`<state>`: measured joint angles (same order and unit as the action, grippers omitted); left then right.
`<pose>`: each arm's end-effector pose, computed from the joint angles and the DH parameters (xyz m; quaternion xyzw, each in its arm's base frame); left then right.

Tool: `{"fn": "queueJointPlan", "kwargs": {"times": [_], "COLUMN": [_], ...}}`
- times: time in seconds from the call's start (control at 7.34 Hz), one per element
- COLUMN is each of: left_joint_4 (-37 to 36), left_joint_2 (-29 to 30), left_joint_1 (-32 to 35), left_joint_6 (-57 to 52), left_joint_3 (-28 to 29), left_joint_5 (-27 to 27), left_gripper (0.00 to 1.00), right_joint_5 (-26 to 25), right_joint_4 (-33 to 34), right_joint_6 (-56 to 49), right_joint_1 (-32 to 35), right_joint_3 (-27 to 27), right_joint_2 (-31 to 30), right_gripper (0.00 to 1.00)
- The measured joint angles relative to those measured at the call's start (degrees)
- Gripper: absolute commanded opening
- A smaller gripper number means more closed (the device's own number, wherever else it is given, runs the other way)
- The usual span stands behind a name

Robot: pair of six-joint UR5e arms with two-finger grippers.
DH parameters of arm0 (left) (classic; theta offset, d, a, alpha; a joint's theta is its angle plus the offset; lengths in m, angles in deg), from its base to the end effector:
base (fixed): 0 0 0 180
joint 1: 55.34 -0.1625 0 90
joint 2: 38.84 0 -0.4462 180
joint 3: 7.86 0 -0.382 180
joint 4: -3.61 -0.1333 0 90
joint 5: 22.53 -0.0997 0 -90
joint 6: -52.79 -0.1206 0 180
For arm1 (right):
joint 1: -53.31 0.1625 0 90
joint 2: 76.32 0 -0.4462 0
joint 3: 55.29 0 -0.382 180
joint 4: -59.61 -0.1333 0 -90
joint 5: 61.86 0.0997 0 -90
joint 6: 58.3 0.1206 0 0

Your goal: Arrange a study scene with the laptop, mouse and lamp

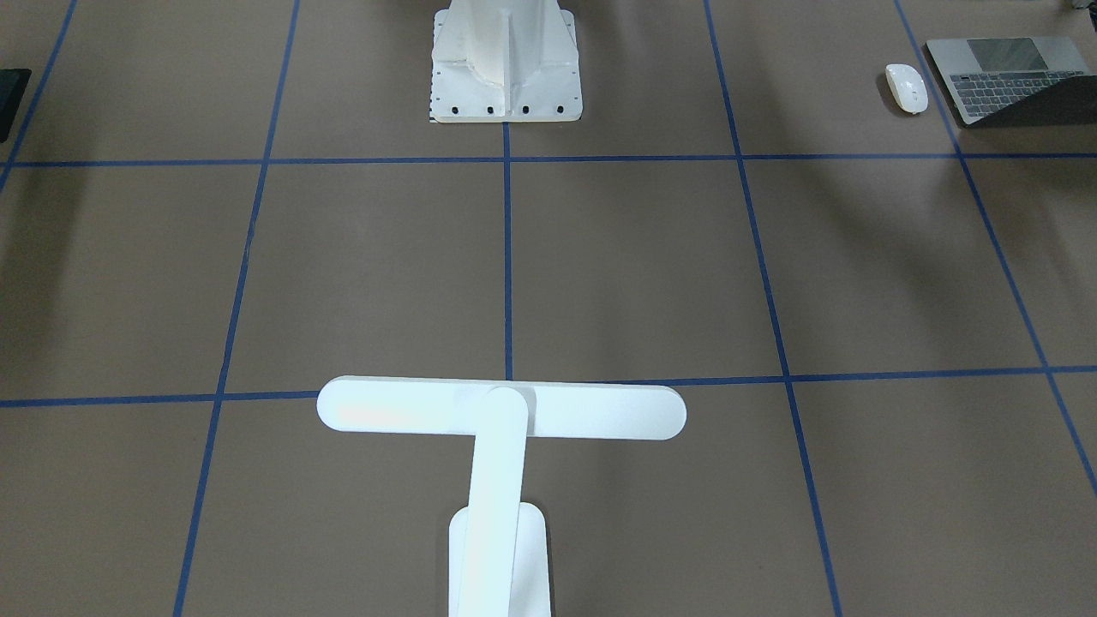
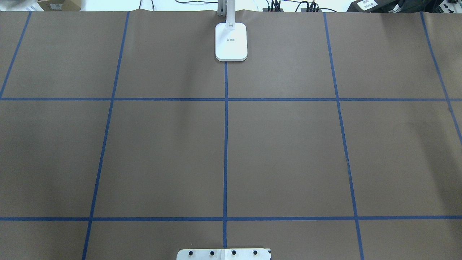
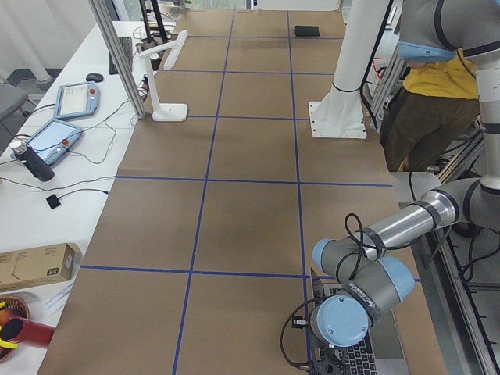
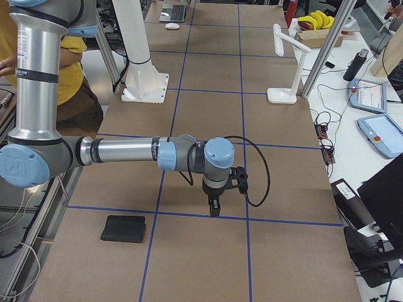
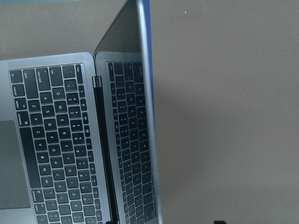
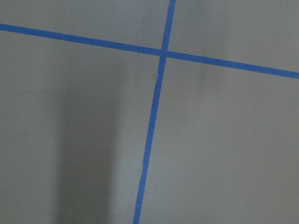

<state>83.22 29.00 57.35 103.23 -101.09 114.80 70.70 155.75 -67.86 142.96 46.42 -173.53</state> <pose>-0.1337 -0.2042 0.8198 -0.3182 0.3214 -0.6095 0.6512 0.0492 -0.4222 0.6668 0.0158 -0.3628 -0.0753 0.9287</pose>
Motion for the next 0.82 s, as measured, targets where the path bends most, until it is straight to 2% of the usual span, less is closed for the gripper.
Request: {"fn": "queueJointPlan", "kwargs": {"times": [0.41,0.82], "left_joint_4": [-0.5,-3.2], "left_joint_2": [0.8,5.9], "left_joint_1": [-0.3,-1.8], "left_joint_6": [-1.0,-0.8], "left_joint_3": [-1.6,-2.0], "left_joint_5": [-0.6,-0.7], "left_gripper": [0.00,0.00], "right_joint_5": [0.1,0.1], "right_joint_4": [0.0,0.0], "right_joint_6": [0.1,0.1], "right_joint_1": [0.0,0.0], "right_joint_3": [0.1,0.2], "right_joint_2": [0.0,0.0], "right_gripper": [1.00,1.00]}}
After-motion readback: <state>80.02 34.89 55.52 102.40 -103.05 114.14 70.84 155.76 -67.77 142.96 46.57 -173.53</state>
